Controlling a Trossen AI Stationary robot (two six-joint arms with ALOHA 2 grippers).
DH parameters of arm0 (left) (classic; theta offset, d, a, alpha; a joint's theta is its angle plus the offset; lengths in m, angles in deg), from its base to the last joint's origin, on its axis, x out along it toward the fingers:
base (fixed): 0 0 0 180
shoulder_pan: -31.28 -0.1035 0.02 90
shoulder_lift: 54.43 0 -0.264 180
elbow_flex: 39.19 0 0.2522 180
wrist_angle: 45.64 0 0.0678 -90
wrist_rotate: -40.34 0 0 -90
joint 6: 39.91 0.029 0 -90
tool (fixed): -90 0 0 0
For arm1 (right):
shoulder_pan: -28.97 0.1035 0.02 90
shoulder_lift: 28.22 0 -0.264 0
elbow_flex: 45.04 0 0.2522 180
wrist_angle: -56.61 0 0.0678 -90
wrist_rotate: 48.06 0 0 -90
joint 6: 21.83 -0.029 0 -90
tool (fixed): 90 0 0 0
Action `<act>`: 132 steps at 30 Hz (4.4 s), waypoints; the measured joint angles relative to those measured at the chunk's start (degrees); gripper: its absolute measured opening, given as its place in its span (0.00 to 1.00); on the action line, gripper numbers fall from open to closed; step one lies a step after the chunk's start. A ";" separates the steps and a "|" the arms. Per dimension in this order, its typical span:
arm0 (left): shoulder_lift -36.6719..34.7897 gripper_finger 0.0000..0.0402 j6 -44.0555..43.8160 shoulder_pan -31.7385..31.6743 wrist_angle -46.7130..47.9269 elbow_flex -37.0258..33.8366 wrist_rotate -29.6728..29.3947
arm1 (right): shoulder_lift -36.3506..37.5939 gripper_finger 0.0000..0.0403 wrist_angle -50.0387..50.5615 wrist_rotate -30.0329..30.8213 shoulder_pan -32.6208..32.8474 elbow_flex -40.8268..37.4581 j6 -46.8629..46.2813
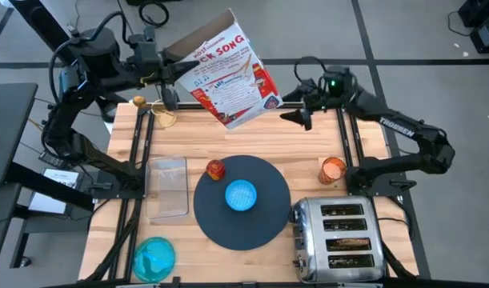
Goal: Arrange a breakfast setting
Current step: Pour the cereal into the bowl
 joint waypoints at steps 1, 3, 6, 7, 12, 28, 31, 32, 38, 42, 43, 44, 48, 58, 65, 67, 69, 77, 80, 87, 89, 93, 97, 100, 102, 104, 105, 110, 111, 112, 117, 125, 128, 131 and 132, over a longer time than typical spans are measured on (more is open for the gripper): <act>0.00 0.00 -0.35 0.00 -0.14 0.00 0.00 | -0.17 0.90 -6.88 -0.58 0.44 -3.22 -2.76; 0.02 0.00 -0.66 -0.02 -0.22 0.00 0.00 | -1.32 0.91 -21.55 -1.61 1.29 -8.98 -8.58; 0.02 0.00 -1.24 -0.02 -0.20 0.00 0.00 | -4.89 0.92 -42.63 -1.20 3.05 -15.94 -15.85; 0.02 0.00 -1.34 -0.02 -0.20 0.00 0.00 | -6.37 0.93 -48.85 -0.18 3.66 -17.59 -17.69; 0.02 0.00 -1.86 -0.02 -0.34 0.00 0.02 | -14.08 0.95 -72.48 5.67 6.02 -20.14 -21.17; 0.02 0.00 -3.41 -0.02 -4.30 0.00 0.42 | -22.27 0.95 -81.71 5.80 10.13 -7.84 -25.68; 0.09 0.00 -3.76 -0.02 -5.75 0.00 0.42 | -22.27 0.95 -81.75 5.74 10.11 -5.62 -25.84; 0.09 0.00 -3.78 -0.02 -5.94 0.00 0.40 | -22.27 0.93 -81.69 5.76 10.11 -5.02 -26.07; 0.00 0.00 -4.88 -0.04 -7.54 -0.44 1.73 | -22.29 0.77 -81.52 5.50 10.18 -2.81 -26.02; 0.00 0.00 -4.94 -0.04 -7.51 -0.50 1.81 | -22.31 0.65 -81.54 5.45 10.20 -2.72 -26.18; 0.00 0.00 -4.96 -0.04 -7.46 -0.50 1.80 | -22.30 0.64 -81.52 5.47 10.18 -2.72 -26.19; 0.01 0.00 -4.98 -0.04 -7.45 -0.50 1.79 | -22.31 0.64 -81.51 5.45 10.16 -2.72 -26.18; 0.09 0.06 -6.34 -0.04 -7.30 -0.55 1.83 | -22.25 0.63 -81.95 4.45 9.98 -2.92 -26.37; -0.90 0.35 -9.47 -0.02 -6.32 1.43 1.90 | -18.66 0.62 -82.13 0.12 6.79 -5.90 -29.52; -5.41 0.47 -9.51 -0.04 -1.85 3.39 2.78 | -12.60 0.62 -81.72 -5.49 3.11 -12.42 -32.71; -6.33 0.47 -11.03 -0.02 1.11 3.37 2.89 | -10.08 0.62 -80.88 -8.28 1.51 -14.11 -33.62; -6.77 0.47 -13.53 -0.02 4.80 3.34 2.94 | -7.25 0.62 -78.83 -11.18 -0.45 -15.84 -33.70; -6.12 0.41 -20.04 4.40 11.81 -2.62 4.02 | -1.42 0.61 -68.76 -28.61 -10.78 -18.46 -33.31; -6.10 0.39 -21.71 5.14 9.32 -6.40 3.63 | -1.33 0.61 -68.27 -34.64 -13.55 -19.54 -33.29; -6.19 0.39 -24.40 5.38 5.22 -12.52 3.56 | -0.38 0.61 -61.84 -44.84 -18.86 -21.81 -30.69; -6.23 0.39 -25.02 5.38 3.30 -13.74 3.58 | -0.02 0.61 -59.47 -46.58 -19.83 -21.82 -28.74; -6.24 0.39 -26.13 5.47 1.45 -15.08 3.58 | 0.41 0.61 -58.78 -48.58 -21.77 -21.84 -25.94; -6.27 0.39 -27.50 6.71 1.03 -16.88 3.56 | 0.29 0.60 -54.03 -51.25 -23.28 -21.84 -22.08; -6.27 0.39 -28.65 7.69 -1.41 -19.07 3.58 | 0.31 0.60 -52.83 -52.97 -23.35 -21.84 -20.68; -6.29 0.39 -28.85 8.30 -2.47 -20.53 3.57 | 0.41 0.60 -51.38 -53.24 -23.31 -21.84 -20.46; -6.34 0.39 -28.83 8.96 -2.59 -21.78 3.58 | 1.12 0.60 -46.94 -53.08 -23.34 -21.84 -19.22; -6.42 0.39 -28.85 9.31 -2.80 -22.59 3.56 | 1.58 0.60 -44.94 -53.08 -23.36 -21.84 -18.49; -6.56 0.39 -27.88 10.19 -3.95 -27.25 3.57 | 4.99 0.60 -42.56 -53.01 -23.06 -21.84 -17.53; -6.71 0.39 -27.65 10.19 -4.79 -28.35 3.56 | 5.70 0.60 -41.71 -53.03 -22.98 -21.84 -17.21; -6.82 0.39 -27.47 10.18 -5.70 -29.39 3.56 | 6.45 0.60 -40.29 -53.08 -22.94 -21.84 -16.88; -7.82 0.39 -26.82 10.16 -7.91 -34.56 3.49 | 9.44 0.60 -35.05 -52.97 -22.86 -21.84 -16.13; -9.63 0.39 -26.70 9.98 -9.03 -39.80 3.43 | 15.57 0.60 -30.73 -50.91 -22.54 -21.84 -16.59; -10.23 0.39 -26.69 9.53 -9.12 -39.84 3.15 | 17.99 0.60 -29.29 -49.81 -22.57 -21.84 -16.64; -10.45 0.39 -26.89 9.42 -9.42 -39.91 3.10 | 20.46 0.60 -28.54 -49.37 -22.57 -21.84 -17.94; -10.51 0.39 -26.89 9.42 -9.83 -39.91 3.10 | 21.48 0.60 -28.04 -48.87 -22.57 -21.84 -18.21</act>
